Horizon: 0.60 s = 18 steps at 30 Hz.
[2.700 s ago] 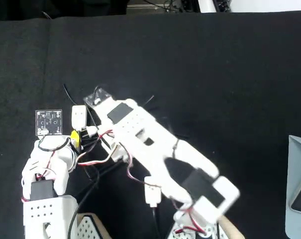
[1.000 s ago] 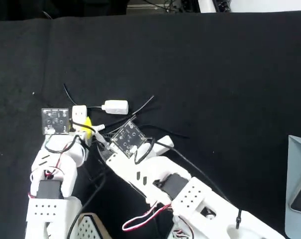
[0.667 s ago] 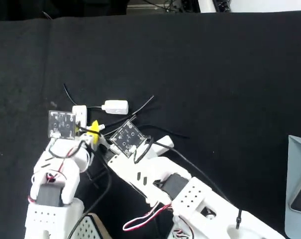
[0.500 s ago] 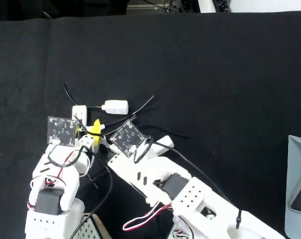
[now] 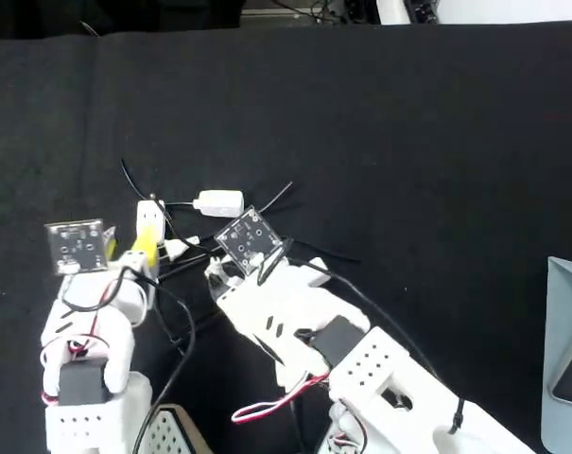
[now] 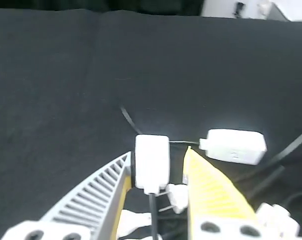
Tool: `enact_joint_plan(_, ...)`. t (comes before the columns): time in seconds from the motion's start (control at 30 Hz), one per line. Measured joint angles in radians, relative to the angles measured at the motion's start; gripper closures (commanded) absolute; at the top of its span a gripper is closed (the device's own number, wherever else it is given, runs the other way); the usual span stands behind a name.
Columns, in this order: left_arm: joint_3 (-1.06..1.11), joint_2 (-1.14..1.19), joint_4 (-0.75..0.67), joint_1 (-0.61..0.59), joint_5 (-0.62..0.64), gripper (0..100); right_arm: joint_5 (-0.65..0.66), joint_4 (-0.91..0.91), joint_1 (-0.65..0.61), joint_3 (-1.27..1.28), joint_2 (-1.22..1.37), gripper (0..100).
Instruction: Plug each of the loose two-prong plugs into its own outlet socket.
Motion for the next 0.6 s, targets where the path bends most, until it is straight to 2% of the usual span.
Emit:
enact_joint_plan(0.23,0.000,0.000,0.000,-0.061,0.020,82,0.002,-0.012,0.000,-0.002,0.021,98.7)
enact_joint_plan(0.47,0.000,0.000,0.000,-0.061,0.020,83,0.000,-0.153,0.014,-0.064,0.276,98.7)
enact_joint_plan(0.6,0.000,0.000,0.009,-0.061,0.020,83,0.002,-0.186,0.040,-0.074,0.338,98.7)
